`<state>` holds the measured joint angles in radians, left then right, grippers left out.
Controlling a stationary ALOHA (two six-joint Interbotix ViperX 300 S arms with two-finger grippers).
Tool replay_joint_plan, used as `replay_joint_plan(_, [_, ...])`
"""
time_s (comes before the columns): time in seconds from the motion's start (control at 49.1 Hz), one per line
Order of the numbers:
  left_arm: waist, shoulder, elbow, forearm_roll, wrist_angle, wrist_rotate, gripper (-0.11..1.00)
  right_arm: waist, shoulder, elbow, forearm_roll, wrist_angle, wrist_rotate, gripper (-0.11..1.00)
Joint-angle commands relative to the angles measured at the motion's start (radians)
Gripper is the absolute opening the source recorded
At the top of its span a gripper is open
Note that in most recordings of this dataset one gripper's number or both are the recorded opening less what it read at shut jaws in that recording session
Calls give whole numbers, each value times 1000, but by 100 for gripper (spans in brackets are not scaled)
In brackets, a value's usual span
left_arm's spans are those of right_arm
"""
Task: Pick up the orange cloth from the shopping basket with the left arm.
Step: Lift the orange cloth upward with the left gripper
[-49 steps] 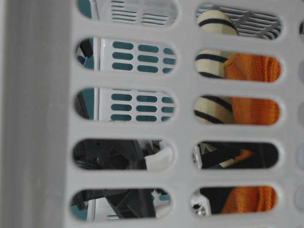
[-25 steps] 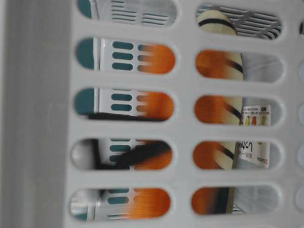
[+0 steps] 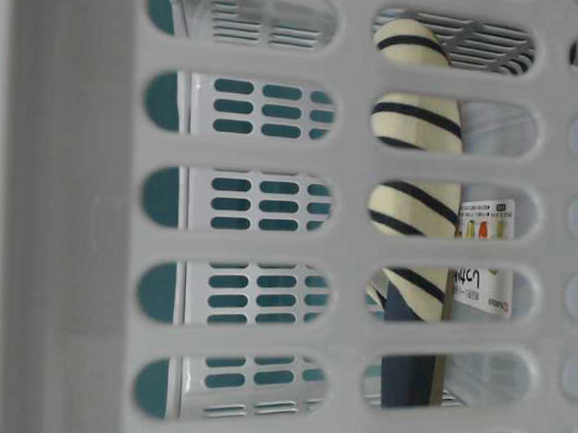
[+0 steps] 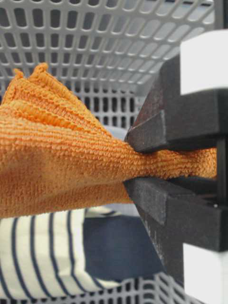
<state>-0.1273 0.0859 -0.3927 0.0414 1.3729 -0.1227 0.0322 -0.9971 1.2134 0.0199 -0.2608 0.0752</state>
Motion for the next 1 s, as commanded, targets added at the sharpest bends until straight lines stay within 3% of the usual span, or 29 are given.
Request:
replay_joint_plan(0.0, [-2,-14,-25,3,5,-2,10,5,-2,-6,5,-5,2,0])
replay_joint_plan(0.428, [-2,-12,-20,3,5,-3,10,15,-8,-5,5,-3,3,0])
replay_joint_plan(0.693, [-2,-11,-15,2,11,-2,10,18,-9,5,5,26,54,0])
replay_joint_plan(0.978, [-3,-11,-12,3,12,-3,10,20,-26,5,5,32,54,0])
